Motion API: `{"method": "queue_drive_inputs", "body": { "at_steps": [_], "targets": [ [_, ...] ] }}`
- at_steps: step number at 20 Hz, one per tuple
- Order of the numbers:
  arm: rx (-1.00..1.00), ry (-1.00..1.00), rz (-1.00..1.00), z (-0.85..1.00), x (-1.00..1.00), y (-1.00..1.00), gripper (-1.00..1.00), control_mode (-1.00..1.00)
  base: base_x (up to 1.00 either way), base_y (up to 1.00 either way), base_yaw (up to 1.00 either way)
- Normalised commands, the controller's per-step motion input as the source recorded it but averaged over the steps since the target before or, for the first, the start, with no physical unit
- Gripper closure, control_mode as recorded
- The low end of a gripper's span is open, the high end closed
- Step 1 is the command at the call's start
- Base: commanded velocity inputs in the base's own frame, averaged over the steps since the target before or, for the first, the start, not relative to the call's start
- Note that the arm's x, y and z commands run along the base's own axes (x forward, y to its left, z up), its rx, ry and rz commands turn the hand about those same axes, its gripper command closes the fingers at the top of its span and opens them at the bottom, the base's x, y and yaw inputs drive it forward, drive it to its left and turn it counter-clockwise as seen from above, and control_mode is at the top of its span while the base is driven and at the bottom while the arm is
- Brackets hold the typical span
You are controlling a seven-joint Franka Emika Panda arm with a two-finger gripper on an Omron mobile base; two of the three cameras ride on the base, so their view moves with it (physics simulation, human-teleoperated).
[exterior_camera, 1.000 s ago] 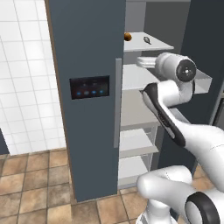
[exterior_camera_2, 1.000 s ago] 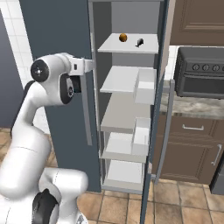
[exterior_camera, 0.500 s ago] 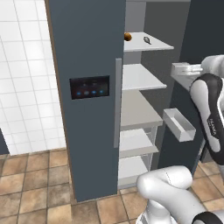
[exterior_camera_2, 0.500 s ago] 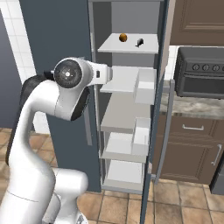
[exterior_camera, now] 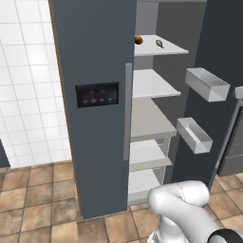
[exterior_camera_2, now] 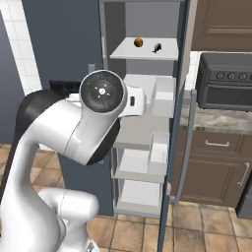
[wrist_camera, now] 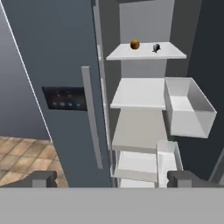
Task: Pick up the frozen fish from the freezer, place it on any shelf in the fridge, and close the fridge and freezer doors when done.
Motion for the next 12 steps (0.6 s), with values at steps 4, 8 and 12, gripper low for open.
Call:
{"method": "queue_drive_inputs", "body": {
  "at_steps": [4, 8, 12],
  "targets": [
    [0.0, 0.0, 0.02, -0.03, -0.95, -0.26, -1.0, -1.0, 0.0, 0.0, 0.0],
    [0.0, 0.04, 0.0, -0.22, -0.84, -0.55, -1.0, -1.0, 0.0, 0.0, 0.0],
    [0.0, 0.04, 0.0, -0.32, -0.29, -0.72, -1.0, -1.0, 0.0, 0.0, 0.0]
  ]
}}
